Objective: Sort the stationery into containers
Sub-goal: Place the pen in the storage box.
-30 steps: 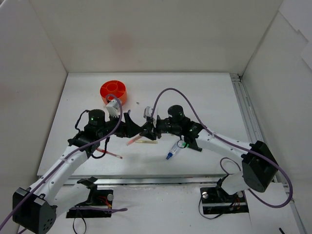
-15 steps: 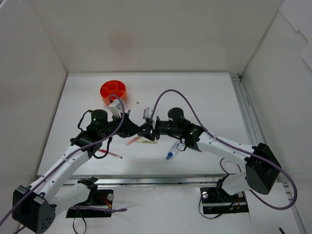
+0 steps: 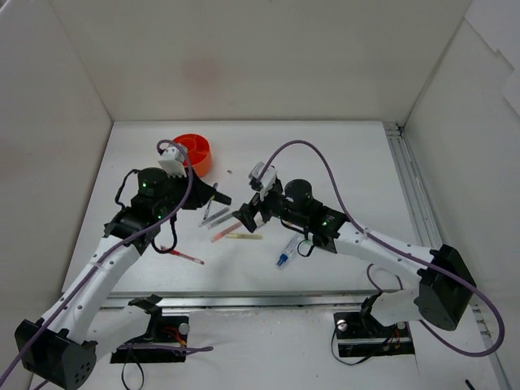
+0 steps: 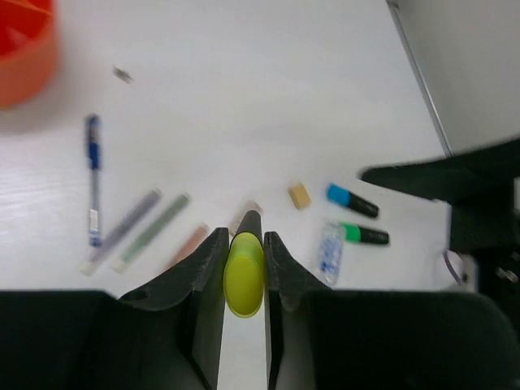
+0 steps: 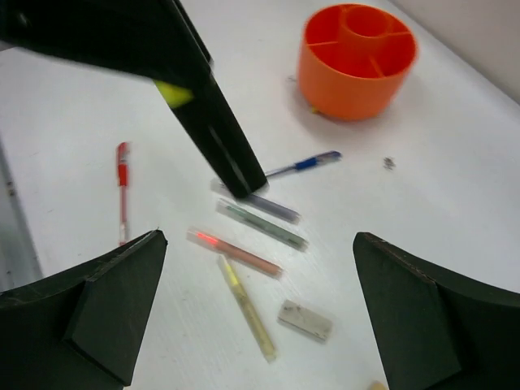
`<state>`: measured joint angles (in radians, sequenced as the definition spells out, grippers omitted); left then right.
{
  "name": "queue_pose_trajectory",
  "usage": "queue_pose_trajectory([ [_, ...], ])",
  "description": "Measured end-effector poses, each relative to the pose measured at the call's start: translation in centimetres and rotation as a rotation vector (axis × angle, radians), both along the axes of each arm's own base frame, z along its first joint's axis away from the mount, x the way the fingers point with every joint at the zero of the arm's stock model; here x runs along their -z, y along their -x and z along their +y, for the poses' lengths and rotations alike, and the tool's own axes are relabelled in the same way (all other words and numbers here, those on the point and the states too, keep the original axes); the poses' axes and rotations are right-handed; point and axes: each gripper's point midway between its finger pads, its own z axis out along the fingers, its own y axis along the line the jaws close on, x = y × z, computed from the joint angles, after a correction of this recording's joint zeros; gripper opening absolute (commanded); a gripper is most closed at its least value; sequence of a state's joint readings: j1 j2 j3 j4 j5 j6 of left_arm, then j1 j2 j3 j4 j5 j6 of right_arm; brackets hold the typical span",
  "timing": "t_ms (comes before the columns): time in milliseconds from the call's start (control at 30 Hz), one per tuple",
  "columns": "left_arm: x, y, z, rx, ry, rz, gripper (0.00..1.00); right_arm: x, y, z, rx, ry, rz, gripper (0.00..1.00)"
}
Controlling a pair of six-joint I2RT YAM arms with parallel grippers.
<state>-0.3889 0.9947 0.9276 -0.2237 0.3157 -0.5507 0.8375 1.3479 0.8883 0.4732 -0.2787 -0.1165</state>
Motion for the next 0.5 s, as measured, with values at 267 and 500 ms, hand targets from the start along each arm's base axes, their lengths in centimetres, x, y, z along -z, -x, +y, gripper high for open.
queue_pose_trajectory([
  [267, -1.1, -8.9, 11.3, -0.395, -0.128, -0.028, 0.00, -2.7, -3.7, -7.7, 0.381, -0.009, 0.003, 0.98],
  [500, 1.7, -16.5, 16.4, -0.482, -0.255, 0.032, 0.00, -1.2, -4.5, -13.4, 0.582, 0.044, 0.035, 0.98],
])
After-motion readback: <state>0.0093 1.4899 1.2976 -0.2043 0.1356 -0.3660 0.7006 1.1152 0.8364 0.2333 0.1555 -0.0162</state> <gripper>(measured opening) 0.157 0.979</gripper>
